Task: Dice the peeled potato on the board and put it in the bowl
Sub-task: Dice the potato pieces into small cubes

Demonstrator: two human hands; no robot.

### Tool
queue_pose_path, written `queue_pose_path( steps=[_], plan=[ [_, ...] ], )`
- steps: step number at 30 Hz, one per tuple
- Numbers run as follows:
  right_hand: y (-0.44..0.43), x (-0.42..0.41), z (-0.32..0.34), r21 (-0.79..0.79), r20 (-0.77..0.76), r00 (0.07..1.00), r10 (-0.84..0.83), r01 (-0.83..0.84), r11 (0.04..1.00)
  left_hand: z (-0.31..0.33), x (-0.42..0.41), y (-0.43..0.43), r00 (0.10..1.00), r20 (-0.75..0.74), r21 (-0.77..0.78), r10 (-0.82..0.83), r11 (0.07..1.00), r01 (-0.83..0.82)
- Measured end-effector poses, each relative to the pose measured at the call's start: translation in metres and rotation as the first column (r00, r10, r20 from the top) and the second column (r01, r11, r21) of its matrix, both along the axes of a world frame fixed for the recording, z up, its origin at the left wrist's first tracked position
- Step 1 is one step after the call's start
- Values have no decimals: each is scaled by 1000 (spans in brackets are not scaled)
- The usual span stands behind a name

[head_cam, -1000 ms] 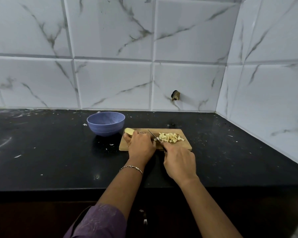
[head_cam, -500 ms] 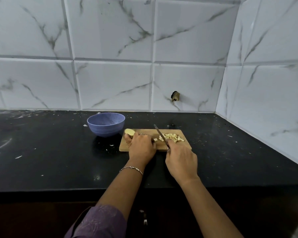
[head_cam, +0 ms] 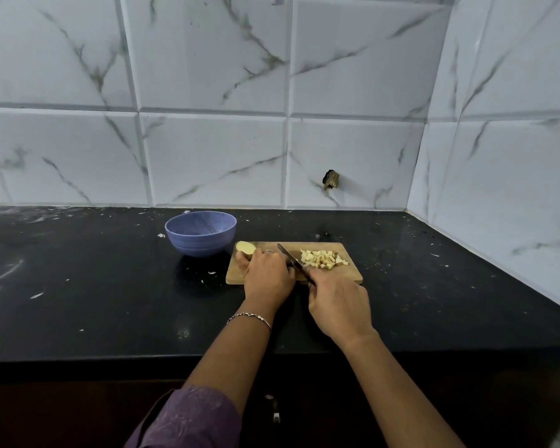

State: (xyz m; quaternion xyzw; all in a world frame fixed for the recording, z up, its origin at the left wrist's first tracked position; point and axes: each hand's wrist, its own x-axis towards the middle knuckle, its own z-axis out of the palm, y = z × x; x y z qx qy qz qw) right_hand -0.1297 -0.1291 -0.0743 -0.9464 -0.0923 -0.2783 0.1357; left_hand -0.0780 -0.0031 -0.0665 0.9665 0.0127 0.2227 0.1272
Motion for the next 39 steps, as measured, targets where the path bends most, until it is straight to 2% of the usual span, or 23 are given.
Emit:
queue_pose_path(
  steps=[10, 15, 21, 25, 39],
  plan=[
    [2, 1, -1, -64, 12, 1000, -10, 11, 998, 2, -2, -1, 1000, -18, -11, -9, 1000, 8],
    [0, 2, -2, 9, -5, 998, -64, 64, 998, 3, -3, 0, 1000, -19, -6, 0, 1000, 0],
    [-2, -3, 2, 128, 10, 998, -56, 54, 990, 2, -2, 1, 998, 20, -9, 56, 998, -56],
    [-1, -7, 3, 107, 15, 1000, -27, 25, 994, 2, -1, 1, 995, 29, -3, 96, 995, -96],
    [-2, -2, 1, 37, -23, 1000, 15, -14, 999, 3, -1, 1, 1000, -15, -14, 23, 1000, -24]
  ],
)
